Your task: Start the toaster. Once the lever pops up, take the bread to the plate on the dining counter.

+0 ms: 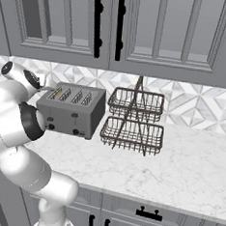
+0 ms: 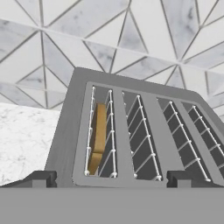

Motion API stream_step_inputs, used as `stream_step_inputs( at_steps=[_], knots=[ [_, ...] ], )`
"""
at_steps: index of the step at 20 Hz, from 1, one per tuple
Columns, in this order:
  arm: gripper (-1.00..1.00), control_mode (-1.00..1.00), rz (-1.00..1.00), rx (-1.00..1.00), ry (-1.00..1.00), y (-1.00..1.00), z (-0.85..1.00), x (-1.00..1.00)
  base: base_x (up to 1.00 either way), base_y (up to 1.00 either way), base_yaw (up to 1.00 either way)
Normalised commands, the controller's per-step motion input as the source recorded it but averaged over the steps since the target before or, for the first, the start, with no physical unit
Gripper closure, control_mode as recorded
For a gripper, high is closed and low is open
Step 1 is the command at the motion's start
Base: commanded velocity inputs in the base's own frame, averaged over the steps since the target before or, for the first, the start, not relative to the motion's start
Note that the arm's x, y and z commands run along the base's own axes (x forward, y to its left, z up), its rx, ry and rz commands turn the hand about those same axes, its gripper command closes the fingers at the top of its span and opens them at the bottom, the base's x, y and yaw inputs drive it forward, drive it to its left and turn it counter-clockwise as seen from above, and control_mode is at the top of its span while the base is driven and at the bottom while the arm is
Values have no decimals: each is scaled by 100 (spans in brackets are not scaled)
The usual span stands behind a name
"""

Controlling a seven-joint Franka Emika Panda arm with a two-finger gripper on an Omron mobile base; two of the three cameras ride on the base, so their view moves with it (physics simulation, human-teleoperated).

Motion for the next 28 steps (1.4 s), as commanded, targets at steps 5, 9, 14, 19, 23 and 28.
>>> stream_step_inputs(
  at_steps=[5,9,14,19,23,28],
  knots=[
    [-100,-100,0,0,0,0,0,0,0,0,0],
    [-100,-100,0,0,0,0,0,0,0,0,0],
    [-100,-100,0,0,0,0,0,0,0,0,0],
    [-100,-100,0,0,0,0,0,0,0,0,0],
    [-100,-100,0,0,0,0,0,0,0,0,0],
    [-100,-100,0,0,0,0,0,0,0,0,0]
  ],
)
